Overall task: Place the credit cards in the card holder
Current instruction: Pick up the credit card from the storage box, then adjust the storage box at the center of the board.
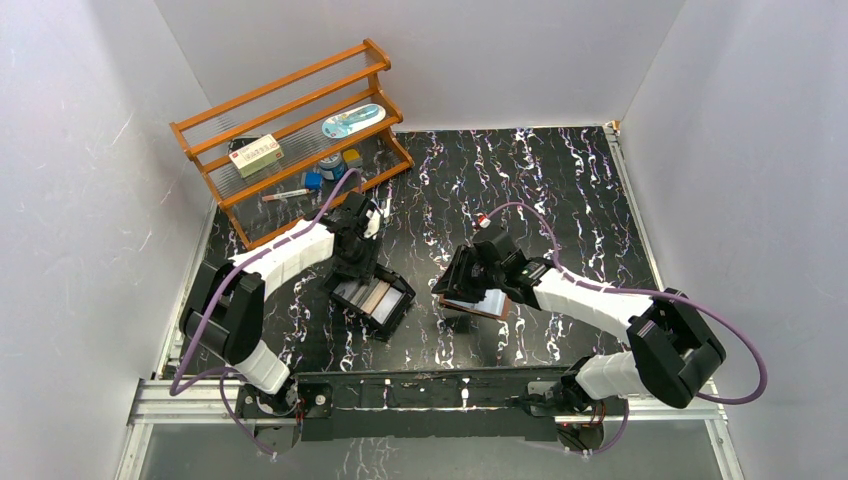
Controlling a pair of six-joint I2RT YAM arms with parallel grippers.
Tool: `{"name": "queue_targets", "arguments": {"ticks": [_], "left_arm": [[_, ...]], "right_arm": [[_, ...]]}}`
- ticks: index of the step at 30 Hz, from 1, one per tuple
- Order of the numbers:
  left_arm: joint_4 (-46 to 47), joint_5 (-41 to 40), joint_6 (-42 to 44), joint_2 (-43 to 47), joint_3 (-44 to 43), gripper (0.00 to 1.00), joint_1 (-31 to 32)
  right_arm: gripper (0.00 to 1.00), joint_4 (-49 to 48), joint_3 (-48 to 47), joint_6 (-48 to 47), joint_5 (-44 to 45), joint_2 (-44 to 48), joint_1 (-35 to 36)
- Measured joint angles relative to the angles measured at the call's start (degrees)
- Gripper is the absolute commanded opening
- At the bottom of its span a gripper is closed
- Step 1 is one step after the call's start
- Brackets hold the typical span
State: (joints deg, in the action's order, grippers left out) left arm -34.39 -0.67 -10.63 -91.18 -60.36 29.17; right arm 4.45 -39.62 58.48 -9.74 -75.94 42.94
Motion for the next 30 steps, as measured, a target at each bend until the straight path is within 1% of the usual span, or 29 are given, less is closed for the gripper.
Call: {"name": "queue_targets", "arguments": {"ticks": [6,15,20,24,30], "left_arm": [[-0.20,2.69,0.17,0.26,0.00,0.36,0.02],[-0.81,4.35,0.15,0.98,0.00,0.32,0.02],[-0.83,4.22,0.17,0.98,-0.02,0.31,0.02],[-0.94,4.07,0.39,0.98,-0.07,0.30,0.02],[-1.51,4.13,0.59,0.96,-0.52,0.29,0.02]], "right_arm": [[0.46,-0.15,-0.04,0.11,0.59,-0.20,0.72],[0.46,-0.35,-0.48,0.57,1.07,-0.94,1.79],[0.46,-1.97,-2.78,3.63,2.36,-4.94,6.05],[0.46,-4.48,-4.50,8.59,4.44,-9.31,10.10],[0.45,-5.86,-7.26,12.96,6.49,-15.30,12.90]]}}
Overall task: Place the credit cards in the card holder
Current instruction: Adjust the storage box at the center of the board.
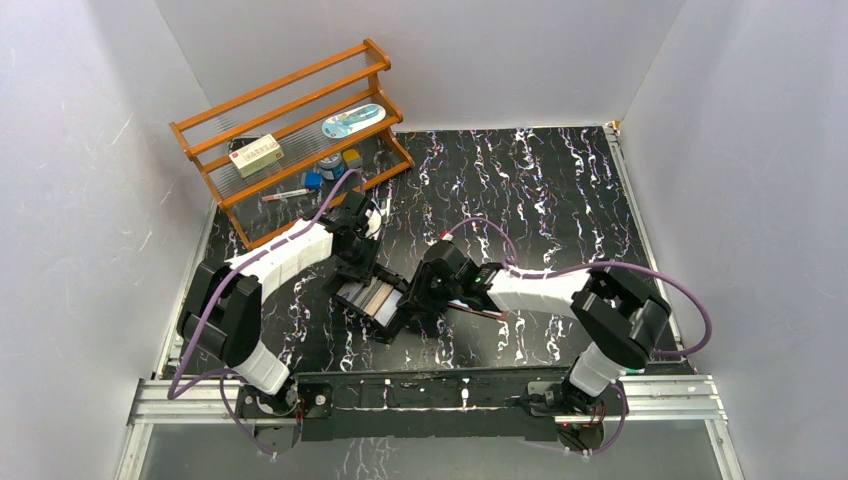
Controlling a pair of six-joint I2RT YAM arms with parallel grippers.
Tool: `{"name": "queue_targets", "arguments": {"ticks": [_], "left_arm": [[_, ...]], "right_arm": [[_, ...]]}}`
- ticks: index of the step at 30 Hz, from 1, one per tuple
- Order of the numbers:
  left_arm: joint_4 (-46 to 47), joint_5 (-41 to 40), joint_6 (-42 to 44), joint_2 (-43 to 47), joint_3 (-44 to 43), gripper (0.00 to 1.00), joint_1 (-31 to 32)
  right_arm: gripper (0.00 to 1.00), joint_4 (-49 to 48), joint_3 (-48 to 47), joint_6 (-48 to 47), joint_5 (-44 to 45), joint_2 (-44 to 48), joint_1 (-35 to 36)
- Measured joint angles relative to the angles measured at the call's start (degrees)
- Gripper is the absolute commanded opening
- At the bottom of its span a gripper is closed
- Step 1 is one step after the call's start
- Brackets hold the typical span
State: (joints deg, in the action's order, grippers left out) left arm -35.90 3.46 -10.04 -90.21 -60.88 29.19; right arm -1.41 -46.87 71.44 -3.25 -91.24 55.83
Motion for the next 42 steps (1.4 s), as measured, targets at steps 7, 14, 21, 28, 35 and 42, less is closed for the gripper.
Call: {"name": "queue_targets", "arguments": {"ticks": [7,14,21,28,35,42], "left_arm": [[-0.04,-1.46,0.26,0.00,-0.02,0.26,-0.20],[-0.15,-2.05,0.50,0.00,-1.01,0.21,-0.26],[-0.15,-1.84,0.50,-0.02,-1.84,0.18,-0.24],[-0.11,-3.13,0.46,-0.42,-1.86,0.11,-0.20],[-1.95,-5.07,0.42,-0.44,-3.74,0.00,-0.22],[-4.68,-9.66,-0.44,-0.42,-6.16,0.00,-0.20]], "right_arm": [[0.45,0.28,-2.03,0.85,1.53,-2.01,0.17],[0.45,1.88,-4.74,0.28,4.13,-3.76,0.17],[0.45,1.88,-5.22,-0.74,7.17,-4.48,0.15],[0.45,1.64,-5.22,-0.96,7.56,-5.14,0.15],[0.45,1.62,-5.22,-1.16,7.65,-5.14,0.15],[0.45,1.77,-5.44,-1.60,8.11,-5.14,0.15]]}}
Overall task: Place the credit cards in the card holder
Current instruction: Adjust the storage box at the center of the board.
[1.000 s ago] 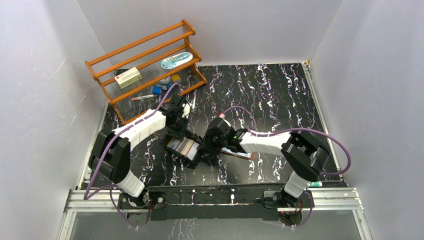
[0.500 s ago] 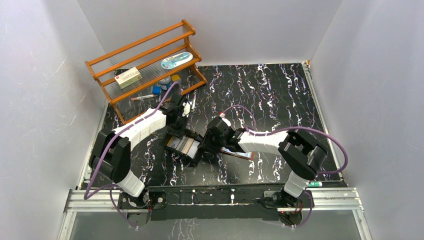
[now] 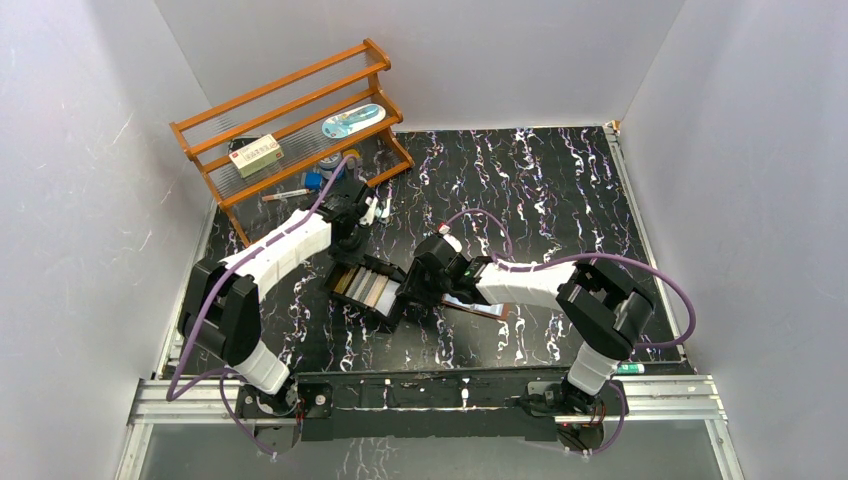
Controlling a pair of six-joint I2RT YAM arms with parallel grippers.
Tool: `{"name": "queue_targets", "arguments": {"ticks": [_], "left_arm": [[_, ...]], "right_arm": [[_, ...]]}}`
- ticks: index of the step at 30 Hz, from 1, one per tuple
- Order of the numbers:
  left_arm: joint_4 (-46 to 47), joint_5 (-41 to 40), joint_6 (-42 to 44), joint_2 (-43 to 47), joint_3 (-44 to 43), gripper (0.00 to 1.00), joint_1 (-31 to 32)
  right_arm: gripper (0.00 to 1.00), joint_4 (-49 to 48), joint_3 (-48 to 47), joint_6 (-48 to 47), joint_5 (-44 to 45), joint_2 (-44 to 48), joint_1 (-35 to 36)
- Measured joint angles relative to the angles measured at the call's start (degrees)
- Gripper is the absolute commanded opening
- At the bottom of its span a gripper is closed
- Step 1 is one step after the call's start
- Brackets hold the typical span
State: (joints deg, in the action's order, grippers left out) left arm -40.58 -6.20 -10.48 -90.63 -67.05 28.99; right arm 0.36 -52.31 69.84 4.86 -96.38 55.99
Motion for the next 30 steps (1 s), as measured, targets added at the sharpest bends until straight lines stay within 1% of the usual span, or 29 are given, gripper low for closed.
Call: {"name": "queue_targets", "arguments": {"ticks": [10,20,26,30], "left_arm": [[-2.99,-4.81,-2.62,1.99,-2.89,0.00,0.00],[-4.42,-6.54,-4.52,6.01,-3.74,0.00,0.00],[-5.68,-6.16,-5.90,7.45,-5.64,0.00,0.00],[-6.03,-3.82,-7.52,9.44,-7.61,0.00,0.00]], "right_arm": [[0.46,0.92,-0.85,-3.04,1.11,0.00,-0.15],[0.47,2.34,-2.36,-8.83,-0.79,-0.02,-0.72],[0.49,3.30,-2.32,-12.94,-1.64,6.14,-0.87],[0.49,5.20,-2.54,-17.94,-2.45,11.06,-2.47]]}}
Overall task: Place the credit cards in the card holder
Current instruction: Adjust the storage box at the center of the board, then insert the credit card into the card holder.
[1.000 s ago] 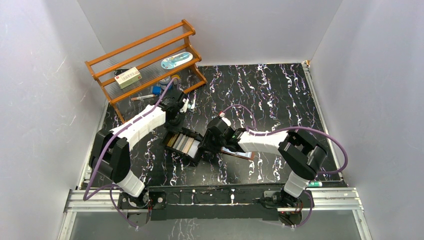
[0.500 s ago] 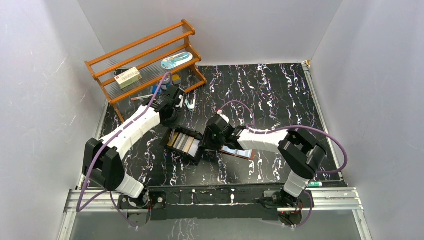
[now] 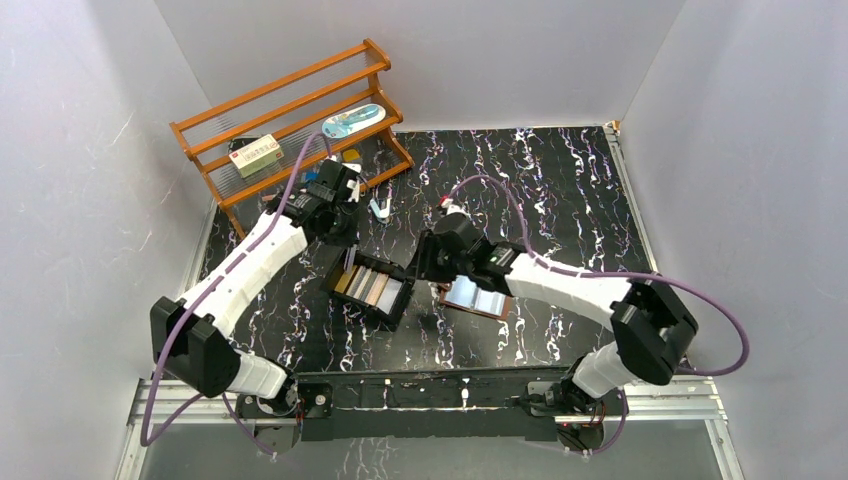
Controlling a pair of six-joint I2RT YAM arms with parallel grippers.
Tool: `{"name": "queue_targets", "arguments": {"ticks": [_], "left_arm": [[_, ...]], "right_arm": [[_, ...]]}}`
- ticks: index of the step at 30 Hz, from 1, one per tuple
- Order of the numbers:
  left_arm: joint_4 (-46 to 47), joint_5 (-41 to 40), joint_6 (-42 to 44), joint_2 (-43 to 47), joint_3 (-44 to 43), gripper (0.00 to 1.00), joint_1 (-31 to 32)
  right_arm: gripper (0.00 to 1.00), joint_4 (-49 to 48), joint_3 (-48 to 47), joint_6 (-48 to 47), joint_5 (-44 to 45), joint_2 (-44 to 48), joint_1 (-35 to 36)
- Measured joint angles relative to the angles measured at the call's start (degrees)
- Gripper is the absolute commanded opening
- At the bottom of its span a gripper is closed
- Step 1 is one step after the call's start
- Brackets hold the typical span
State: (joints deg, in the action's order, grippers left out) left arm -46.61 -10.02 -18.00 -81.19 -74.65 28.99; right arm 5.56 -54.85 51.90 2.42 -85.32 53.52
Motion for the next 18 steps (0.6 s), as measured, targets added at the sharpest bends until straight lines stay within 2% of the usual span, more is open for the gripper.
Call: {"name": "queue_targets", "arguments": {"ticks": [8,18], "left_arm": [[1.51,8.61,-3.69,4.35,-1.20,0.00,0.00],[10.21,23.30,-12.20,4.79,-0.24,0.00,0.17]], "right_arm": [[0.49,10.38,0.37,-6.03,1.70,6.58,-11.93],[0.49,20.61,9.11,-9.03,6.40,16.17,-25.59]]}}
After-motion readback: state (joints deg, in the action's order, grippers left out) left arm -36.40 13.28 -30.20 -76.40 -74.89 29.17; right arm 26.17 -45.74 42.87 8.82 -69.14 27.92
